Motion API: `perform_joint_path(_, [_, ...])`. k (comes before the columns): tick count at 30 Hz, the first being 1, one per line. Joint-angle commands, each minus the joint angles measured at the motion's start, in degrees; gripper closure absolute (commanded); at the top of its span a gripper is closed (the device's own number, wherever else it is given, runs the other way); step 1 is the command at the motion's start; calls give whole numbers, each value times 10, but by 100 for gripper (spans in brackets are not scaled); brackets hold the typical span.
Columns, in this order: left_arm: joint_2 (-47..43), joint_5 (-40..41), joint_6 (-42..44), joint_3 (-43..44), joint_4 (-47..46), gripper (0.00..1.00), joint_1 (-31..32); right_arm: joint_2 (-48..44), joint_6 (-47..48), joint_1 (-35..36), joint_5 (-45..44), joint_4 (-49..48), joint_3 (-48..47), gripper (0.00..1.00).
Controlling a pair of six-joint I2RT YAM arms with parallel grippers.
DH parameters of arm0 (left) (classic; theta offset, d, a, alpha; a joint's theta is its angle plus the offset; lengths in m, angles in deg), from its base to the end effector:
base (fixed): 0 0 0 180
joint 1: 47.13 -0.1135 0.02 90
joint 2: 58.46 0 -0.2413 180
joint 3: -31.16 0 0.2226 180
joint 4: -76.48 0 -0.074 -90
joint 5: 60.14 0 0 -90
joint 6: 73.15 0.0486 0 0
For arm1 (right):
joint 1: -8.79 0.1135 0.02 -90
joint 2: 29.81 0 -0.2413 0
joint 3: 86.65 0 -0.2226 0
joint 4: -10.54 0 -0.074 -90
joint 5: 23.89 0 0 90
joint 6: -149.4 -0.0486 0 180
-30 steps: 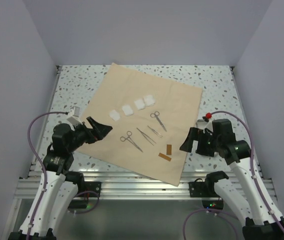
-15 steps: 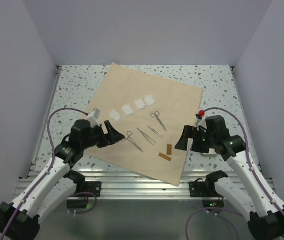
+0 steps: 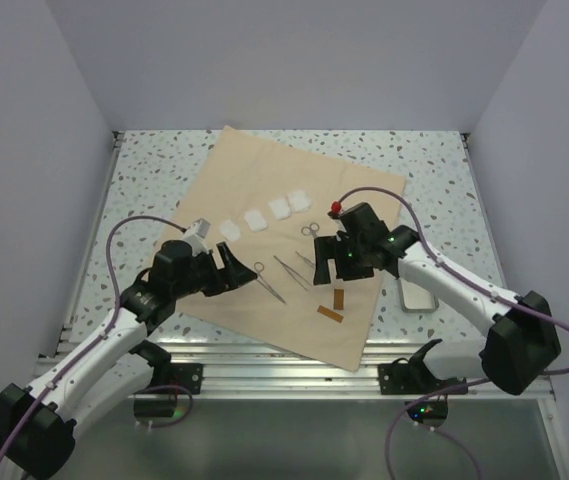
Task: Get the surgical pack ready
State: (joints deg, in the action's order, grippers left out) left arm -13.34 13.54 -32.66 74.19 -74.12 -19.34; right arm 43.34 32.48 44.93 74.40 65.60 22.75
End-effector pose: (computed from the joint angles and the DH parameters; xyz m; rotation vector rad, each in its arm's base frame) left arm 0.1485 -0.0937 0.2133 -0.2510 2.2856 -1.0585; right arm 0.1879 0.1459 0.2314 -0.2712 2.6631 0.5718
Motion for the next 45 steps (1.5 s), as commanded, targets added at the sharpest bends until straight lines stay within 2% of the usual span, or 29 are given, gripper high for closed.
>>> perform_joint_path(1, [-12,-9,-8,-7,-32,19,2,53,41,8,5,-50,-26,21])
perform_joint_path(3, [-15,-11,-11,-13,-33,19,4,84,54,14,-4,-56,-34,31])
perform_joint_path(4, [-16,-13,-14,-16,-35,19,4,93,58,16,-4,-59,-37,41])
perform_joint_path(5, [-15,-13,-15,-18,-38,19,4,104,64,20,2,-64,-43,47])
perform_joint_path(6, [-13,-10,-14,-21,-39,19,4,124,68,24,4,-67,-49,48])
perform_joint_path(11, [3,-14,-17,-23,-56,19,4,197,100,50,-2,-70,-109,49])
perform_joint_path(14, [4,-13,-17,-23,-56,19,4,248,127,61,-5,-67,-152,42])
perform_joint_path(18, [2,-9,-18,-27,-55,20,4,313,148,63,-13,-52,-215,43])
perform_joint_path(23, [-1,-9,-12,-26,-49,20,4,351,165,66,-21,-59,-236,44])
perform_joint_path(29, [1,-11,-11,-34,-62,21,4,385,178,67,-25,-51,-259,52])
perform_joint_path(37, [8,-7,-16,-32,-75,24,4,394,178,77,-47,-56,-255,53])
perform_joint_path(42, [18,-2,-19,-31,-80,31,4,405,182,82,-63,-51,-257,57])
perform_joint_path(44, [17,-2,-22,-32,-85,34,4,408,182,83,-64,-52,-257,63])
perform_joint_path(45, [16,-2,-23,-33,-86,35,4,408,182,83,-64,-52,-256,70])
